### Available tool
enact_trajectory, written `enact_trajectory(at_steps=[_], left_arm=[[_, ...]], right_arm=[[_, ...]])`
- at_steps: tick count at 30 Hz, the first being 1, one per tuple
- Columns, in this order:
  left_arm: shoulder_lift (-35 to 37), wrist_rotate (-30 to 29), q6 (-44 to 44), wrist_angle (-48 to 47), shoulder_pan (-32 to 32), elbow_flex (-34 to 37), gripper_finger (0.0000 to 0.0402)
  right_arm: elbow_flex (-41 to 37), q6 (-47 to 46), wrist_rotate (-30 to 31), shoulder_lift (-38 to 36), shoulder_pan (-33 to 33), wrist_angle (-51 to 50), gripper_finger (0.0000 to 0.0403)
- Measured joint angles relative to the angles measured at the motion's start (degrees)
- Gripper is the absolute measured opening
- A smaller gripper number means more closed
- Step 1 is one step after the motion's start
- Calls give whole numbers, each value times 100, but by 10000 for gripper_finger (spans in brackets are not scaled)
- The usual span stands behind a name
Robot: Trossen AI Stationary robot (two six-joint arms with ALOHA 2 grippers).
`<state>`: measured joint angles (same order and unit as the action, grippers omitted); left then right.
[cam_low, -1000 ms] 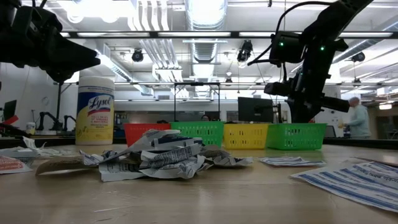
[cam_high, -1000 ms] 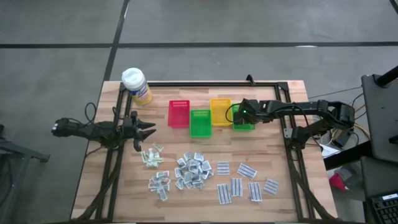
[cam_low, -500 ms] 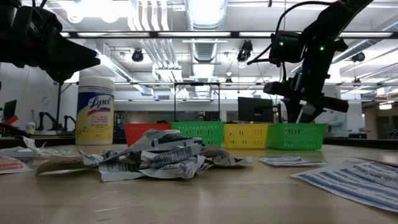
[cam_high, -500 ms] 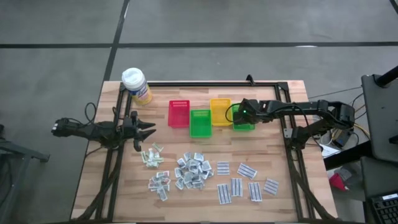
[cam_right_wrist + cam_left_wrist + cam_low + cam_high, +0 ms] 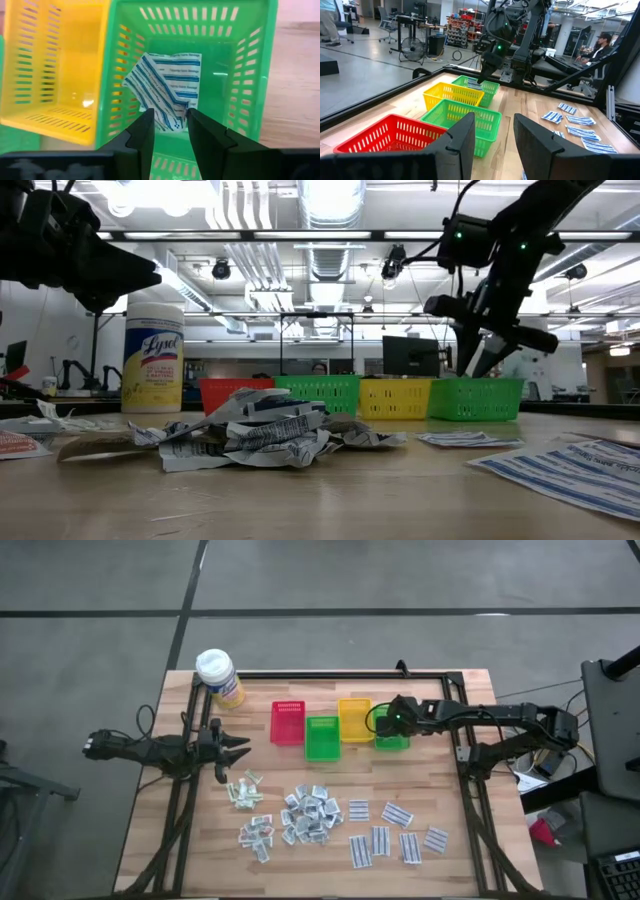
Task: Pick & Place First Aid Supplies
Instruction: Put the blue bandage into the right green basket
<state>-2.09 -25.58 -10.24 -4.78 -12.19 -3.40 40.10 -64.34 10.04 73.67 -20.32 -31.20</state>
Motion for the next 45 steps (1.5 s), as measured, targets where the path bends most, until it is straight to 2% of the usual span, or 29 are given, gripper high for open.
enact_trajectory(at_steps=[9, 18, 26, 32, 37, 45], left_arm=[[2, 0, -2, -17, -1, 0, 131], [1, 0, 0, -26, 0, 0, 131], [2, 0, 0, -30, -1, 0, 131], [0, 0, -2, -32, 0, 0, 131], [2, 0, -2, -35, 0, 0, 131], [2, 1, -61, -35, -2, 0, 131]], right_arm=[[0, -17, -7, -94, 0, -85, 88], [0, 120, -319, -411, -9, -945, 71], [0, 55, -1005, -971, -9, -1059, 70], [0, 489, -2064, -1463, 69, -1060, 75], [0, 436, -2539, -1793, 465, -1056, 69], [0, -218, -2555, -2020, 1874, -1047, 63]])
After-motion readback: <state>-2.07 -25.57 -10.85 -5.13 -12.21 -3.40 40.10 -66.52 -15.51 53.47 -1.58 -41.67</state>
